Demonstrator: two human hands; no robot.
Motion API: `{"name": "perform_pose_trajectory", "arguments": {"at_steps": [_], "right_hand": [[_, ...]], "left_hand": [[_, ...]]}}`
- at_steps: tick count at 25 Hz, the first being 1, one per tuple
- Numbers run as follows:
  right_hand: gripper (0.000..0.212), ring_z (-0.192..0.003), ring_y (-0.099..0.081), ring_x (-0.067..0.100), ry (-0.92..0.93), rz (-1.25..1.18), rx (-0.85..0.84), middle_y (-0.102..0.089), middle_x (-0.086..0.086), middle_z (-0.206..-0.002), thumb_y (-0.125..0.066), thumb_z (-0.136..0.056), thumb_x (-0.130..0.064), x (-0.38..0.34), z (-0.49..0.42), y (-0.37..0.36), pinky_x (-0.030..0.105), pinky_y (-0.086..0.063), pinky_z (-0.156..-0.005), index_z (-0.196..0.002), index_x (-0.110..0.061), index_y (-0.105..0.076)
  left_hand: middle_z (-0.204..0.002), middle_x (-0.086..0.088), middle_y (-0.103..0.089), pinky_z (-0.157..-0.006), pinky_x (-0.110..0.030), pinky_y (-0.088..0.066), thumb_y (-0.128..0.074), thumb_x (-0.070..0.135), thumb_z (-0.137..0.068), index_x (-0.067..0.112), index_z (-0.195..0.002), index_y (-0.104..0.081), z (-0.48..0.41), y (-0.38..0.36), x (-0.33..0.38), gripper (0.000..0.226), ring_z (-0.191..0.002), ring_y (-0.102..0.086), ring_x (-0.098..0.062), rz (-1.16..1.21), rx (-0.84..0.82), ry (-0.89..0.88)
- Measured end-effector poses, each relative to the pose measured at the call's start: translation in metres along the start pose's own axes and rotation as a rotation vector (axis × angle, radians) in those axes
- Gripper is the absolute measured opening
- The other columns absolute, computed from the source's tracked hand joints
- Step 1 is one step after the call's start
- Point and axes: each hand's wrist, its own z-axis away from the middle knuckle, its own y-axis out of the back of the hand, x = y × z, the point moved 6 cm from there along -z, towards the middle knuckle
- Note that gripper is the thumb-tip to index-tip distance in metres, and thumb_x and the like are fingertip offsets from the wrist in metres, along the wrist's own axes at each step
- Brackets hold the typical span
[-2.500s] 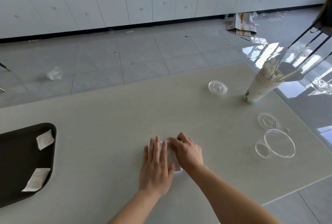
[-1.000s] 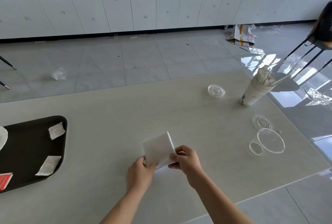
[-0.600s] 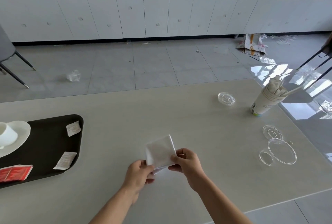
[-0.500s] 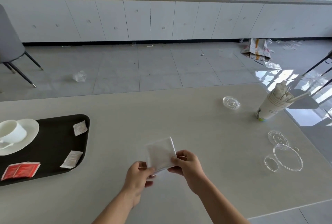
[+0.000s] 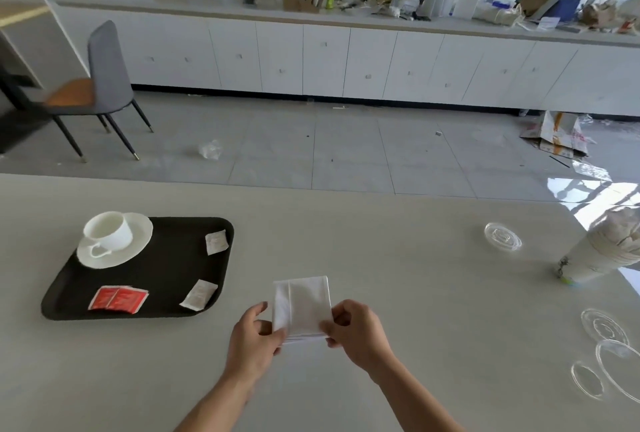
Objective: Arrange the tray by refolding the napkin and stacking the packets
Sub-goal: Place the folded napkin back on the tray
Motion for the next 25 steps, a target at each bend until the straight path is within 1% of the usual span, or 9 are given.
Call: {"name": "perform_pose_trajectory", "arguments": {"at_steps": [2,3,6,9,12,15,19,21,25], "right_hand": [[0.012,-0.062,-0.072,0.013,0.021,0.021,-0.042,-0.074,0.0,-0.07,-0.074,-0.079,-0.024,-0.014,-0.005,-0.018,0.02,-0.049,-0.056,-0.082,-0.017,-0.065],[0.011,-0.062,-0.072,0.013,0.034,0.035,-0.064,-0.074,-0.001,-0.07,-0.074,-0.079,-0.024,-0.021,-0.009,-0.029,0.024,-0.052,-0.059,-0.083,-0.017,-0.065],[0.009,-0.062,-0.072,0.014,0.062,0.045,-0.095,-0.074,-0.001,-0.069,-0.074,-0.079,-0.024,-0.048,-0.019,-0.061,0.03,-0.056,-0.066,-0.082,-0.018,-0.067],[0.008,-0.061,-0.072,0.013,0.079,0.041,-0.086,-0.074,-0.001,-0.07,-0.074,-0.08,-0.022,-0.076,-0.03,-0.094,0.03,-0.058,-0.066,-0.082,-0.019,-0.068],[0.007,-0.06,-0.072,0.012,0.084,0.042,-0.069,-0.074,-0.002,-0.069,-0.074,-0.08,-0.021,-0.104,-0.043,-0.128,0.026,-0.057,-0.062,-0.081,-0.019,-0.068],[0.006,-0.059,-0.072,0.013,0.061,0.034,-0.045,-0.074,-0.001,-0.069,-0.074,-0.08,-0.019,-0.127,-0.056,-0.156,0.024,-0.055,-0.059,-0.08,-0.018,-0.067],[0.006,-0.061,-0.073,0.014,0.032,0.017,-0.023,-0.075,0.002,-0.074,-0.073,-0.08,-0.016,-0.155,-0.076,-0.193,0.033,-0.061,-0.067,-0.082,-0.017,-0.068],[0.006,-0.062,-0.073,0.014,0.014,0.023,-0.009,-0.075,0.001,-0.076,-0.074,-0.08,-0.017,-0.163,-0.086,-0.208,0.036,-0.062,-0.068,-0.081,-0.019,-0.068],[0.008,-0.06,-0.072,0.011,-0.028,0.031,0.032,-0.074,-0.001,-0.074,-0.074,-0.079,-0.02,-0.168,-0.104,-0.226,0.036,-0.061,-0.07,-0.08,-0.02,-0.067]], "left_hand": [[-0.072,-0.008,-0.073,-0.072,-0.046,-0.058,-0.077,0.014,-0.07,0.028,-0.109,-0.06,-0.004,0.022,0.001,0.044,-0.065,-0.069,-0.026,0.007,0.019,-0.011],[-0.072,-0.009,-0.073,-0.073,-0.048,-0.058,-0.076,0.015,-0.07,0.03,-0.107,-0.063,-0.006,0.035,0.001,0.042,-0.066,-0.069,-0.028,0.007,0.028,-0.019],[-0.072,-0.009,-0.073,-0.071,-0.047,-0.058,-0.077,0.014,-0.072,0.035,-0.102,-0.063,-0.017,0.074,0.002,0.039,-0.063,-0.067,-0.024,0.02,0.05,-0.029],[-0.075,-0.007,-0.075,-0.069,-0.045,-0.059,-0.078,0.011,-0.072,0.026,-0.104,-0.067,-0.038,0.113,0.004,0.037,-0.063,-0.067,-0.02,0.046,0.052,-0.034],[-0.082,-0.004,-0.076,-0.072,-0.044,-0.062,-0.078,0.008,-0.073,0.027,-0.105,-0.066,-0.062,0.152,0.005,0.039,-0.074,-0.073,-0.023,0.091,0.048,-0.021],[-0.09,-0.005,-0.077,-0.072,-0.043,-0.062,-0.074,-0.003,-0.074,0.016,-0.105,-0.066,-0.086,0.18,0.002,0.037,-0.082,-0.074,-0.023,0.225,0.027,0.037],[-0.09,-0.006,-0.077,-0.067,-0.037,-0.061,-0.07,-0.006,-0.077,0.012,-0.102,-0.07,-0.12,0.214,0.002,0.03,-0.085,-0.074,-0.024,0.29,-0.024,0.081],[-0.094,-0.009,-0.076,-0.067,-0.038,-0.061,-0.068,-0.006,-0.078,0.01,-0.102,-0.07,-0.139,0.227,-0.001,0.029,-0.087,-0.073,-0.027,0.32,-0.019,0.117],[-0.107,-0.015,-0.068,-0.071,-0.044,-0.062,-0.067,-0.004,-0.079,0.011,-0.108,-0.064,-0.167,0.231,-0.002,0.033,-0.097,-0.069,-0.031,0.38,-0.03,0.152]]}}
